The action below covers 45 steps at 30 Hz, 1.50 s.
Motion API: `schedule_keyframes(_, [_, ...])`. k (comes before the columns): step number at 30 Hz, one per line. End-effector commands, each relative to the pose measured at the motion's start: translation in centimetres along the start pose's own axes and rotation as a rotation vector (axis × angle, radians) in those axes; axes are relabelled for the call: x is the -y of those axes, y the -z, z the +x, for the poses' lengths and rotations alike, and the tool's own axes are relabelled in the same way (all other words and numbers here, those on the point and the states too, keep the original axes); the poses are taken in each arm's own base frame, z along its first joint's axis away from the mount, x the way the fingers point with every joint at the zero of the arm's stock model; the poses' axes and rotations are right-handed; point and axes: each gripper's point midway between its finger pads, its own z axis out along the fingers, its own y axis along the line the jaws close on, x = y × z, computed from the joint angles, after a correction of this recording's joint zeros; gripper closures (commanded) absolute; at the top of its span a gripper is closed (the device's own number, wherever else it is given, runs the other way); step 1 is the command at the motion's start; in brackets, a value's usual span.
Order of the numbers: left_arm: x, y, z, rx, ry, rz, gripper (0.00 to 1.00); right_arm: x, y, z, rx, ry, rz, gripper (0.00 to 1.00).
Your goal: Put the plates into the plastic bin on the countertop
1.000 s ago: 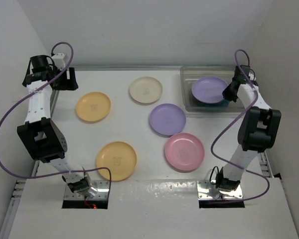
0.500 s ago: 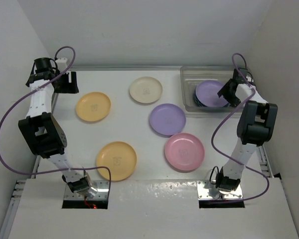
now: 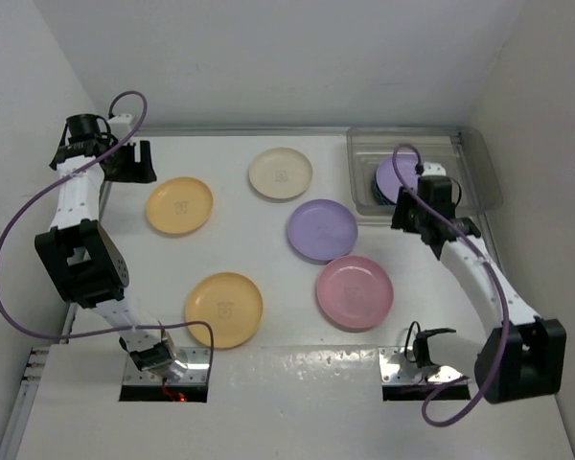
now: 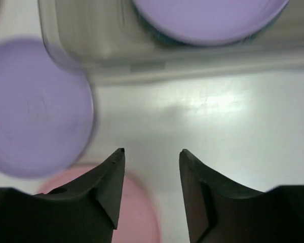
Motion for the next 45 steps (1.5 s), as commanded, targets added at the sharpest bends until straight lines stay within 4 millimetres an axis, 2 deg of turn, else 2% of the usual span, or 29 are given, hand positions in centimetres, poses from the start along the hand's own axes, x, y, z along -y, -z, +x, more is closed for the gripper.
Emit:
schedule_keyframes(1, [1.7, 2.5, -1.5, 0.073, -0.043, 0.034, 0.19, -0.1, 0.2, 9.2, -0.249, 0.047, -0.059, 0.54])
schedule_keyframes(4, [2.5, 2.9, -1.2, 0.076, -0.061, 0.049, 0.19, 0.1, 0.7, 13.2, -0.356, 0.035, -0.052, 0.39])
schedule_keyframes(7, [2.7, 3.4, -0.9, 0.079, -0.073, 0.048, 0.19, -0.1, 0.4, 14.8, -0.393, 0.056, -0.051, 0.36])
schedule_keyframes(9, [3.0, 3.6, -0.8, 0.083, -0.073, 0.058, 0.19, 0.2, 0.1, 16.1, -0.435, 0.061, -0.039, 0.44])
schedule_keyframes(13, [3.2, 4.0, -0.8, 0.091, -0.077, 0.055, 0.19, 0.0, -0.4, 18.1, -0.477, 0.068, -0.043, 0.50])
schedule_keyframes(14, [3.3, 4.4, -1.1, 0.100, -0.090, 0.052, 0.19, 0.2, -0.2, 19.2, -0.499, 0.076, -0.047, 0.54])
schedule_keyframes(15, [3.3, 4.2, -0.7, 0.092, -0.087, 0.054, 0.19, -0.4, -0.5, 19.2, -0.481, 0.097, -0.068, 0.59])
schedule_keyframes(16, [3.3, 4.2, -0.7, 0.092, -0.087, 0.054, 0.19, -0.4, -0.4, 19.7, -0.491, 0.101, -0.071, 0.67])
schedule_keyframes(17, [3.3, 4.2, -0.7, 0.092, -0.087, 0.054, 0.19, -0.3, -0.2, 19.7, -0.504, 0.116, -0.063, 0.88])
schedule_keyframes(18, [3.3, 4.2, -0.7, 0.092, -0.087, 0.054, 0.19, -0.3, -0.2, 19.6, -0.501, 0.122, -0.048, 0.95])
schedule_keyframes(20, [3.4, 4.4, -0.6, 0.092, -0.087, 0.054, 0.19, -1.0, 0.2, 19.4, -0.497, 0.154, -0.070, 1.00])
schedule_keyframes(22, [3.4, 4.4, -0.5, 0.092, -0.087, 0.054, 0.19, -2.7, 1.1, 18.8, -0.473, 0.241, -0.174, 1.00])
schedule_keyframes(23, [3.4, 4.4, -0.5, 0.092, -0.087, 0.054, 0.19, -4.5, 2.0, 19.1, -0.489, 0.253, -0.287, 1.00])
schedule_keyframes(24, [3.2, 4.4, -0.5, 0.090, -0.095, 0.045, 0.19, -5.5, 2.3, 18.0, -0.459, 0.284, -0.327, 1.00])
schedule_keyframes(25, [3.2, 4.4, -0.5, 0.090, -0.096, 0.045, 0.19, -6.5, 3.5, 18.0, -0.450, 0.374, -0.387, 1.00])
schedule_keyframes(26, [3.1, 4.4, -0.5, 0.087, -0.095, 0.036, 0.19, -7.8, 4.0, 16.6, -0.416, 0.388, -0.435, 1.00])
schedule_keyframes(28, [2.9, 4.2, -0.7, 0.087, -0.095, 0.036, 0.19, -9.2, 5.1, 15.4, -0.377, 0.411, -0.501, 1.00])
schedule_keyframes(29, [2.9, 4.2, -0.7, 0.087, -0.095, 0.036, 0.19, -11.0, 5.9, 12.7, -0.310, 0.393, -0.560, 1.00])
schedule_keyframes(32, [2.8, 4.0, -0.8, 0.087, -0.095, 0.036, 0.19, -12.5, 5.7, 5.8, -0.118, 0.241, -0.548, 1.00])
schedule_keyframes(33, [2.7, 3.6, -0.6, 0.076, -0.091, 0.040, 0.19, -11.4, 4.3, 2.0, -0.023, 0.079, -0.476, 1.00])
schedule_keyframes(34, [2.7, 3.8, -0.9, 0.084, -0.094, 0.037, 0.19, -10.7, 3.7, 0.1, 0.014, 0.008, -0.428, 1.00])
schedule_keyframes(35, [2.6, 3.4, -0.7, 0.073, -0.080, 0.041, 0.19, -8.4, 2.6, -2.7, 0.072, -0.141, -0.323, 1.00])
schedule_keyframes(36, [2.5, 3.4, -0.6, 0.070, -0.080, 0.033, 0.19, -5.9, 0.7, -3.7, 0.070, -0.240, -0.223, 1.00])
schedule_keyframes(37, [2.4, 3.0, -0.5, 0.062, -0.077, 0.035, 0.19, -4.0, -0.2, -4.6, 0.071, -0.414, -0.154, 1.00])
schedule_keyframes(38, [2.4, 2.5, 0.2, 0.044, -0.069, 0.041, 0.19, -2.0, -1.0, -5.0, 0.087, -0.469, -0.063, 1.00])
schedule_keyframes(39, [2.6, 2.5, 0.1, 0.049, -0.085, 0.057, 0.19, -1.4, -1.1, -6.8, 0.119, -0.507, -0.047, 1.00])
schedule_keyframes(40, [2.9, 2.2, 0.6, 0.041, -0.096, 0.079, 0.19, 1.0, -3.2, -5.7, 0.069, -0.565, 0.042, 1.00])
schedule_keyframes(43, [5.6, 0.6, 3.1, -0.018, -0.213, 0.182, 0.19, 3.9, -5.6, -7.7, 0.121, -0.602, 0.136, 1.00])
schedule_keyframes(45, [6.6, -0.6, 5.1, -0.093, -0.306, 0.163, 0.19, 5.4, -6.7, -8.9, 0.145, -0.619, 0.159, 1.00])
